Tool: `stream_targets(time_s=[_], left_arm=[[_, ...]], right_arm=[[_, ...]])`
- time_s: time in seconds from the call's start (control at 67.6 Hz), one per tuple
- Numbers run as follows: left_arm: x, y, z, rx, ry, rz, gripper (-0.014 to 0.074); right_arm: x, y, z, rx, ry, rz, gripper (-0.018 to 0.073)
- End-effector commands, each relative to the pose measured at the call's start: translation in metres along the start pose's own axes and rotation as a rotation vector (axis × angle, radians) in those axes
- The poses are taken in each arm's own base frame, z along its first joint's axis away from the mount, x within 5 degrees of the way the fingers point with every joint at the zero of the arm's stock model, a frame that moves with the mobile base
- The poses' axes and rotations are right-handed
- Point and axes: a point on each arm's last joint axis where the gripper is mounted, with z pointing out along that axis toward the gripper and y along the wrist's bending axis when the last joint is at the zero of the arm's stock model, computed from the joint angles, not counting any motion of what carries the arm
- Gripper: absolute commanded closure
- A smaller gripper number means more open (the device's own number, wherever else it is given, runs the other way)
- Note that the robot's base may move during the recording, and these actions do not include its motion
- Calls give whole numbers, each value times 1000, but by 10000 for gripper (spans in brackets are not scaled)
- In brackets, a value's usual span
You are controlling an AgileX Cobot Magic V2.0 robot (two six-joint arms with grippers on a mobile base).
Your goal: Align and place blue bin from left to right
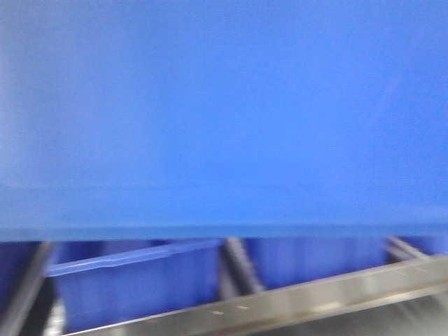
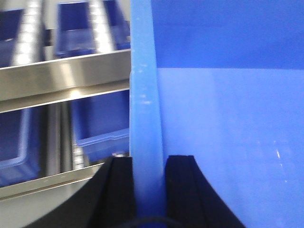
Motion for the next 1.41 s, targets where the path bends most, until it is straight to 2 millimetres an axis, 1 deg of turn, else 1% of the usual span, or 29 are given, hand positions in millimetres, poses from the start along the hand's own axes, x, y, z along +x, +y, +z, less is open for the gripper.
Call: stream_targets(time_s=[0.0, 1.391], left_arm=[[-8, -6, -8, 90, -76, -4, 707], [-8, -6, -8, 90, -76, -4, 707]], right_arm=[[-10, 3, -7, -61, -101, -6, 640], [-10, 3, -7, -61, -101, -6, 640]])
